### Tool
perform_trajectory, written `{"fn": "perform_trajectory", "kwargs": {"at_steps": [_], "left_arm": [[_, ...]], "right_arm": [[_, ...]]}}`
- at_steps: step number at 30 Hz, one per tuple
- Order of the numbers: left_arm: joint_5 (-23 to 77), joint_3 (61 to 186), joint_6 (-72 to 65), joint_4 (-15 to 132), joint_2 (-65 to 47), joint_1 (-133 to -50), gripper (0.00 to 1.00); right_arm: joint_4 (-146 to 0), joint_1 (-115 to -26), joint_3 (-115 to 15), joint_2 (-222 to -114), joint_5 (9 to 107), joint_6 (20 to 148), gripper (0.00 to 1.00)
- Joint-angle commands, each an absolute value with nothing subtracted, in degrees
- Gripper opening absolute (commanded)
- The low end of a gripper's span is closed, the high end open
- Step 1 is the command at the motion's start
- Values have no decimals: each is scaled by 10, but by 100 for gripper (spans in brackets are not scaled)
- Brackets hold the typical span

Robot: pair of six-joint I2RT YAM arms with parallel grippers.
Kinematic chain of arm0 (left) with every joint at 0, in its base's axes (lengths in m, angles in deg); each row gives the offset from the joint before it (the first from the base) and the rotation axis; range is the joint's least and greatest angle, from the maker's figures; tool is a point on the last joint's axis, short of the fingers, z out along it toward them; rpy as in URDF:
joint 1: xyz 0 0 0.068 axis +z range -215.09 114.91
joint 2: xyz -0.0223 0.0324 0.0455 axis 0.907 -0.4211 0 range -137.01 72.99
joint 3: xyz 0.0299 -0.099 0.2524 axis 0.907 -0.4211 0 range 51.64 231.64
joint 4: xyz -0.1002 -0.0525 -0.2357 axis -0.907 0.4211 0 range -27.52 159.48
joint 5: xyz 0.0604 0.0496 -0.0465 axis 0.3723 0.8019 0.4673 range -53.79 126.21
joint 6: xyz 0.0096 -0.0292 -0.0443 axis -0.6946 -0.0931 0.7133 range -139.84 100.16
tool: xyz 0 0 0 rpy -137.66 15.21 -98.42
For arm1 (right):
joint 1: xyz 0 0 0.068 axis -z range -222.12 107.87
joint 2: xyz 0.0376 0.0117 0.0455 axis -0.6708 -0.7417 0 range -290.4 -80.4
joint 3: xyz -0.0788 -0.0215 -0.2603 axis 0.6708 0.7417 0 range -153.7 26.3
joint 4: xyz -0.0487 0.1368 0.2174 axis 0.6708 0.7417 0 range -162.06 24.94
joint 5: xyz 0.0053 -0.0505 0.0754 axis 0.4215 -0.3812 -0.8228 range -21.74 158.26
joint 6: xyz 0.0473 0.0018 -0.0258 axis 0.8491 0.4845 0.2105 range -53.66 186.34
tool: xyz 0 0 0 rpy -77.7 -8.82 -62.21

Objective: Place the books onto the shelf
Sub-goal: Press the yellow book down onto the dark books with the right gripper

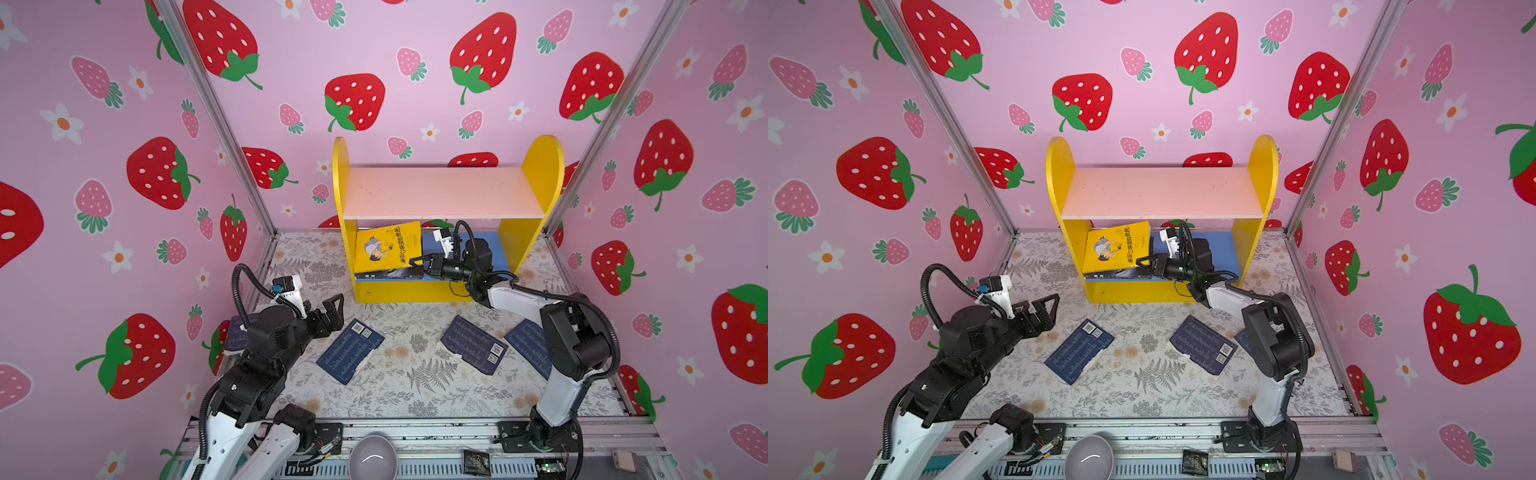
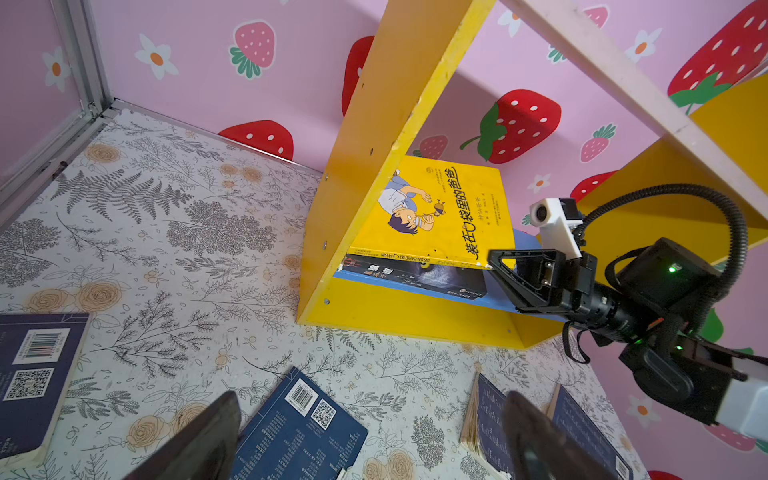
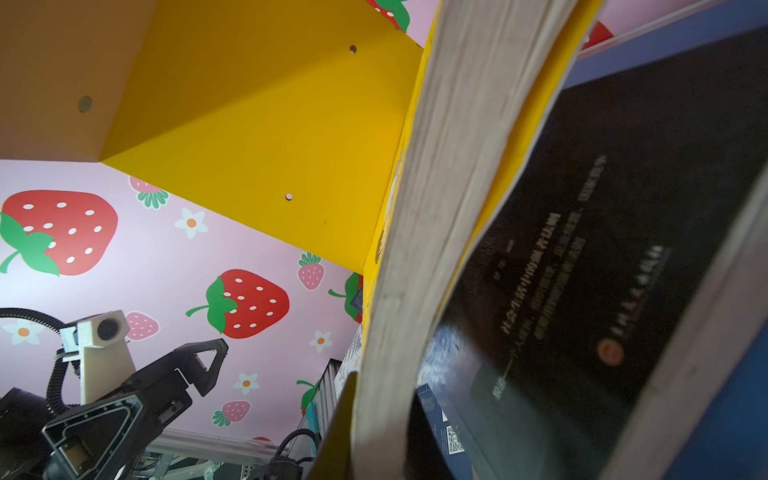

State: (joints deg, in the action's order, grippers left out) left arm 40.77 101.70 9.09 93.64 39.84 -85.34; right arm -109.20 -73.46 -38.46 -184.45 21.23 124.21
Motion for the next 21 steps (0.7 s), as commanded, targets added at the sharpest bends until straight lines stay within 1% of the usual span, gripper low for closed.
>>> {"fn": "perform_trajectory", "kwargs": {"at_steps": [1, 10, 18, 21], "left_arm": [[418, 1010, 95, 932, 400, -852, 99], [408, 1005, 100, 921, 393, -852, 99], [407, 1003, 101, 920, 391, -852, 99], [408, 1002, 100, 919, 391, -852, 99]], "right_arm": [[-1117, -735, -379, -1815, 197, 1241, 0], [-1152, -738, -371, -1824, 210, 1268, 0], [-1125, -750, -378, -1829, 242, 1251, 0], [-1063, -756, -389, -1821, 262, 1204, 11]]}}
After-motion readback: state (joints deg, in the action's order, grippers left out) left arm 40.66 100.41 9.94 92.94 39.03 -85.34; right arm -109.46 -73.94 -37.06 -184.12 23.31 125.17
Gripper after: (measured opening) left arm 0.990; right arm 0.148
